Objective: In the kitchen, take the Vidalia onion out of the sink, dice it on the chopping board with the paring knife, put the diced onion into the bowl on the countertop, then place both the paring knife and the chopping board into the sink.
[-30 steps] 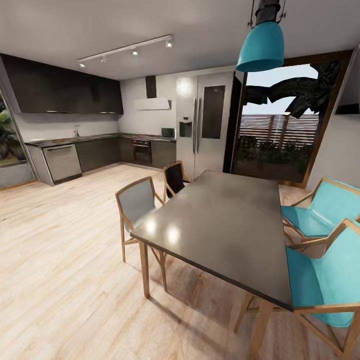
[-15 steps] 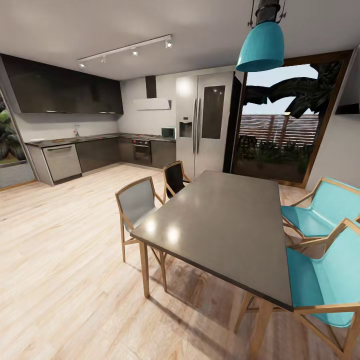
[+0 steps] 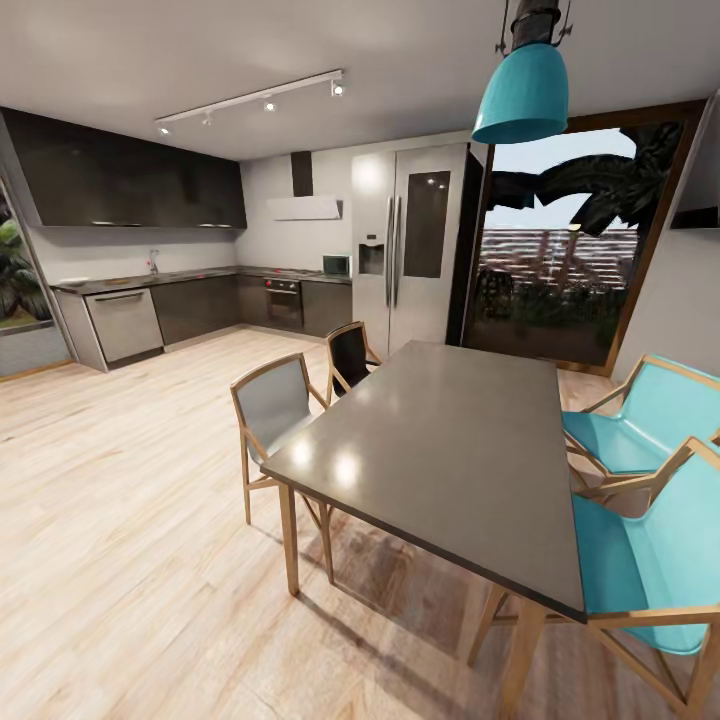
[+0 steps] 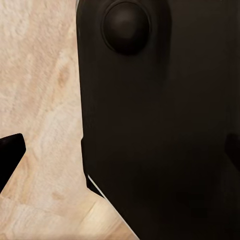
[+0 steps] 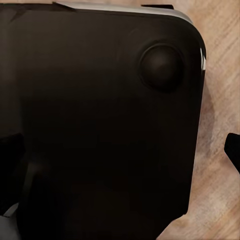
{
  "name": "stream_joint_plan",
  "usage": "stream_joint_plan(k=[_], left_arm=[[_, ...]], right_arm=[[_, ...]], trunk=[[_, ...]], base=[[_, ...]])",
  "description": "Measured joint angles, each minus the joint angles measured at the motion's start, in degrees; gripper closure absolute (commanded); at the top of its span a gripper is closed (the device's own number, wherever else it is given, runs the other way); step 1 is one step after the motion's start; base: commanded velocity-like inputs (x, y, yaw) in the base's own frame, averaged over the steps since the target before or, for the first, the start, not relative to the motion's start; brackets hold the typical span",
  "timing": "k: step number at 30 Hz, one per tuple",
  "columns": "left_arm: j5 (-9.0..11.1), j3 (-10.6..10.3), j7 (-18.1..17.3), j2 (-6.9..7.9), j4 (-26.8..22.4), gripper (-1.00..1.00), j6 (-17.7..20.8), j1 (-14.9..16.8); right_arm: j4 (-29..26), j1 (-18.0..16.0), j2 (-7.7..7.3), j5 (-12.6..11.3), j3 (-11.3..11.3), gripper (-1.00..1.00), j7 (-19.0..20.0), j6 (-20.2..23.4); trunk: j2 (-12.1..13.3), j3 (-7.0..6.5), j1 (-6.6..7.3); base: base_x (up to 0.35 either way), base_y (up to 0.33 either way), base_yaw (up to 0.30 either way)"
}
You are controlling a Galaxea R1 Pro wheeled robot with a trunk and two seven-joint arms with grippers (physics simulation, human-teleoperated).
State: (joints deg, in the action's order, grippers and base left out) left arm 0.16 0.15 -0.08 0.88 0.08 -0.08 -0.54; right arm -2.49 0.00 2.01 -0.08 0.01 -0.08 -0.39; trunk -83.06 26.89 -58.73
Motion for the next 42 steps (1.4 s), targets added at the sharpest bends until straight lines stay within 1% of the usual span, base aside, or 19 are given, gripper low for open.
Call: stream_joint_plan(k=[11, 17, 25, 29, 32, 36, 42], left_arm=[[0.06, 0.15, 0.0, -0.22, -0.14, -1.0, -0.33, 0.01], [0.22, 0.14, -0.17, -0.79, -0.16, -1.0, -0.37, 0.01], [0.17, 0.14, -0.24, -0.96, -0.21, -1.0, -0.45, 0.01], [0.16, 0.17, -0.24, -0.96, -0.24, -1.0, -1.23, 0.02], [0.16, 0.17, -0.24, -0.96, -0.23, -1.0, -2.58, 0.02], [0.16, 0.12, -0.24, -0.96, -0.19, -1.0, -3.48, 0.01], [0.16, 0.1, -0.25, -0.96, -0.17, -1.0, -3.61, 0.01]], right_arm=[[-0.46, 0.0, 0.02, 0.0, 0.04, -1.0, 0.0, 0.0], [-0.54, 0.0, 0.0, 0.0, 0.01, -1.0, 0.0, -0.01], [-0.55, 0.0, 0.0, 0.0, 0.0, -1.0, 0.0, -0.01], [-0.55, 0.0, 0.0, 0.0, 0.0, -1.0, 0.0, -0.01], [-0.55, 0.0, 0.03, 0.0, 0.0, -1.0, 0.0, -0.01], [-0.55, 0.0, 0.06, 0.0, 0.0, -1.0, 0.0, -0.01], [-0.78, 0.0, 0.01, 0.0, 0.0, -1.0, 0.0, -0.8]], trunk=[[0.0, 0.0, 0.0], [0.0, 0.0, 0.0], [0.0, 0.0, 0.0], [0.0, 0.0, 0.0], [0.0, 0.0, 0.0], [0.0, 0.04, 0.0], [0.0, 0.17, 0.0]], base=[[0.0, 0.0, 0.0], [0.0, 0.0, 0.0], [0.0, 0.0, 0.0], [0.0, 0.0, 0.0], [0.0, 0.0, 0.013], [0.0, 0.0, 0.178], [0.0, 0.0, 0.26]])
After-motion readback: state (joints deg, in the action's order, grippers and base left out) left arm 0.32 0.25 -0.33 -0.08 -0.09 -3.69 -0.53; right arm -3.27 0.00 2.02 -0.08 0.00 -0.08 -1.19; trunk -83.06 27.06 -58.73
